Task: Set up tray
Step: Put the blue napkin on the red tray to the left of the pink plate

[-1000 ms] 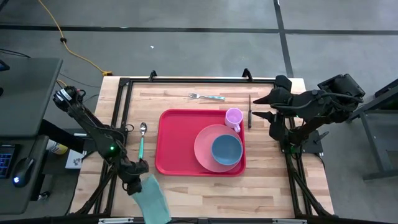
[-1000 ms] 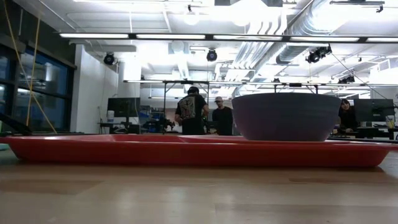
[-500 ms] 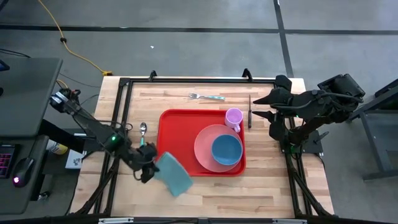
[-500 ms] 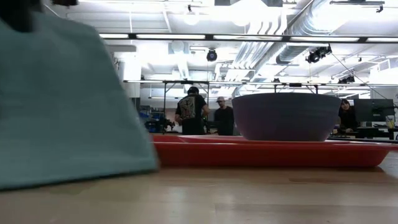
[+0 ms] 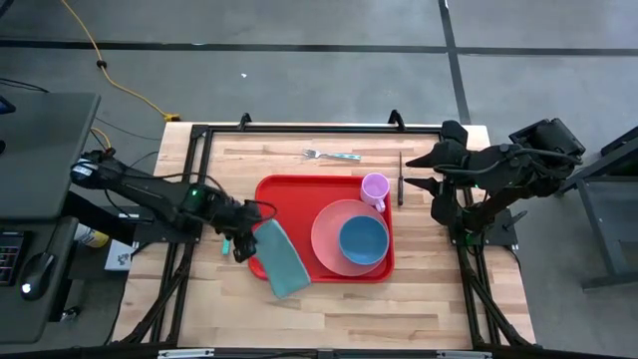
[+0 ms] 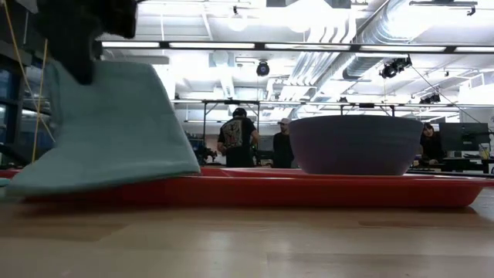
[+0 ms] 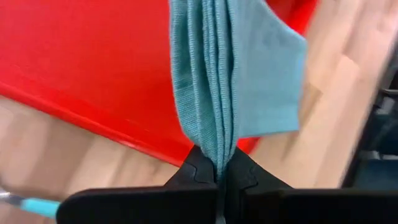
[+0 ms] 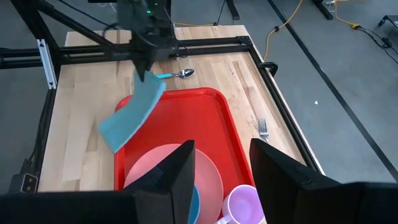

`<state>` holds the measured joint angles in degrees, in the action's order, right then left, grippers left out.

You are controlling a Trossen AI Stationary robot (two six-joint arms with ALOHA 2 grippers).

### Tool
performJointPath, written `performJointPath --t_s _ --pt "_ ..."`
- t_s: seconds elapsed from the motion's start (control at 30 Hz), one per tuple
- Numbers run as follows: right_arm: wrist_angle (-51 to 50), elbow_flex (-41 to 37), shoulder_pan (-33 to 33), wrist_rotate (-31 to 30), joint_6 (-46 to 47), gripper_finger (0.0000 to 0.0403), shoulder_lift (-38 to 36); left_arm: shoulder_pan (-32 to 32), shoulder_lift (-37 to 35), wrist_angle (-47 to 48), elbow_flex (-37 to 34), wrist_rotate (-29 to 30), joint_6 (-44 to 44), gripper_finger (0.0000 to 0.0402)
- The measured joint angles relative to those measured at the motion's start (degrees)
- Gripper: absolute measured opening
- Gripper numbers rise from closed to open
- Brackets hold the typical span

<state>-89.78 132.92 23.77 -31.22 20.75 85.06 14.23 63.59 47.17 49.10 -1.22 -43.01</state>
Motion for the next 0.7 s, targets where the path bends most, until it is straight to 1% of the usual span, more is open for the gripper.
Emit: performJointPath --t_s 0.23,0.47,0.6,0.7 --pt "0.01 0.01 0.0 -0.02 0.0 0.0133 0.0 -7.04 0.0 3.15 0.0 -0.36 6.48 0.0027" --pt "0.0 0.02 0.0 -0.04 -0.02 0.0133 0.0 -11.43 0.09 5.0 -0.02 -3.3 12.15 0.0027" --pt "0.0 0.0 -0.01 -0.09 -0.09 0.0133 0.0 -13.35 2.7 5.95 -0.07 -5.29 16.55 0.0027" --pt "0.02 0.02 0.0 -0.13 -0.19 0.0133 0.0 -15.0 6.58 5.69 -0.04 -8.29 21.0 0.0027"
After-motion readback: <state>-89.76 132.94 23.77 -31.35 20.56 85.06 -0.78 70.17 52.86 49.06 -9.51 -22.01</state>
